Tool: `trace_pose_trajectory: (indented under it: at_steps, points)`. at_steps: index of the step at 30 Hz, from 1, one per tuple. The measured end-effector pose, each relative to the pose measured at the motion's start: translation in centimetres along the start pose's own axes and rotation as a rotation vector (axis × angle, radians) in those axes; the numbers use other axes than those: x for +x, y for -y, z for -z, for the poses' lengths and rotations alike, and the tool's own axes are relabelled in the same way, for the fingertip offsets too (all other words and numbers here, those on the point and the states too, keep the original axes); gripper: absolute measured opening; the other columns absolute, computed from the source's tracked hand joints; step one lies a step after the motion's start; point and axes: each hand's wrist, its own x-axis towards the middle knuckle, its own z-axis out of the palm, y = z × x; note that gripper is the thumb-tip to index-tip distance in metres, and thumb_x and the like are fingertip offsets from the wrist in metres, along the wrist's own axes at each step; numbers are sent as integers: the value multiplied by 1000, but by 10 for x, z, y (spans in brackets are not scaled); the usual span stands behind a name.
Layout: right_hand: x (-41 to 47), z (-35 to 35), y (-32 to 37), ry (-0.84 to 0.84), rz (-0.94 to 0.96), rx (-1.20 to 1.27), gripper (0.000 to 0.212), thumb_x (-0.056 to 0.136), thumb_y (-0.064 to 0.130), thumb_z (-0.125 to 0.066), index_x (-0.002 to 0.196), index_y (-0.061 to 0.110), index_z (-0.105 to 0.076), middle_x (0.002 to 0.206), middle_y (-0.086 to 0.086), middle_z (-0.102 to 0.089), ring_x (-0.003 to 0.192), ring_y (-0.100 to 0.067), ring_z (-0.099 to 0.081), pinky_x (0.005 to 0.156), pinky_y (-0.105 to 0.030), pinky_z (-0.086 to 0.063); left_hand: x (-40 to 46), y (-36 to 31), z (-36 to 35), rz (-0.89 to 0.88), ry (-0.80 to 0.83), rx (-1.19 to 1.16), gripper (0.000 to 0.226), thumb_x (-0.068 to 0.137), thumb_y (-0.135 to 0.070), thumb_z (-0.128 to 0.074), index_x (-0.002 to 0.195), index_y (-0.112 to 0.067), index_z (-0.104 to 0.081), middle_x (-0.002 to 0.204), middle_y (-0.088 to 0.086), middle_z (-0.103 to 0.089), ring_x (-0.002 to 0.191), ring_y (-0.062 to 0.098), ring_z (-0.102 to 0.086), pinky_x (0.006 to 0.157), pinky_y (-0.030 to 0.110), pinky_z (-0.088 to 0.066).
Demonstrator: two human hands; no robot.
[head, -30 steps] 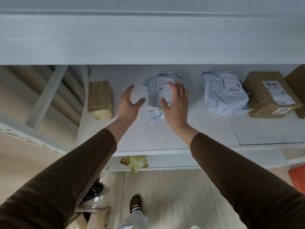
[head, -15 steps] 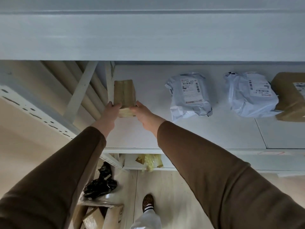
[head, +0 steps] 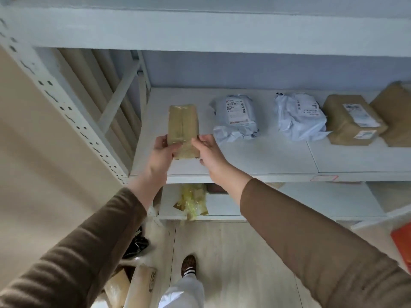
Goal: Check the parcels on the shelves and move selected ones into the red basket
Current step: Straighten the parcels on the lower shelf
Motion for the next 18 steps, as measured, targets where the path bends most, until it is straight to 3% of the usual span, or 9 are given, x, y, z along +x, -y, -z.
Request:
trace_pose_trajectory:
  at_steps: [2,4,6,8,10,12,14,18]
  points:
    - [-52,21,-5,-31,40,44,38,103,41,-59,127,14,-49,127,-1,-55,114,-20,-55,96,-39,-47,-58,0,-12,-15,42,-11,33,99,-5,-63,129,-11,-51,112,4,-70,108,23,-66,96,35,-51]
    - [-105,40,-11,-62,50,124,34,97,46,-66,111,18,-52,119,-2,-57,114,-27,-58,108,-56,-43,-114,3,-20,-29,87,-48,28,99,-6,-64,124,-12,-51,107,0,-72,99,17,-69,85,29,-54]
    - [-153,57,-16,-88,61,198,34,83,51,-78,93,26,-57,110,-8,-62,108,-33,-63,109,-66,-41,-165,7,-27,-40,152,-106,23,99,-6,-64,115,-14,-50,104,0,-73,88,12,-72,79,29,-54]
    - [-193,73,-25,-123,82,236,31,67,50,-85,75,33,-60,112,-17,-67,113,-43,-65,104,-68,-47,-207,15,-30,-40,216,-163,23,95,-9,-67,109,-15,-49,106,4,-74,94,19,-71,88,39,-52]
    - [-227,89,-32,-134,111,268,33,60,42,-85,77,29,-59,107,-17,-67,104,-41,-66,98,-59,-54,-237,26,-30,-20,278,-213,21,91,-18,-67,102,-17,-49,112,11,-68,104,29,-65,94,48,-48]
    - [-255,105,-39,-110,143,275,42,59,37,-82,87,22,-55,102,-12,-64,94,-27,-60,88,-45,-48,-256,34,-29,31,353,-240,23,93,-28,-67,101,-14,-52,123,17,-64,114,36,-61,101,54,-48]
    - [-275,119,-47,-44,200,269,41,67,26,-80,97,17,-55,110,-8,-66,98,-21,-59,90,-36,-47,-269,36,-31,86,420,-237,43,94,-37,-71,119,-7,-53,138,23,-65,124,39,-64,109,56,-50]
    - [-298,141,-57,47,296,221,38,82,10,-67,119,11,-58,120,-6,-69,106,-14,-64,91,-28,-53,-283,36,-35,170,514,-162,73,88,-36,-77,149,-8,-47,144,18,-64,128,34,-66,114,57,-47]
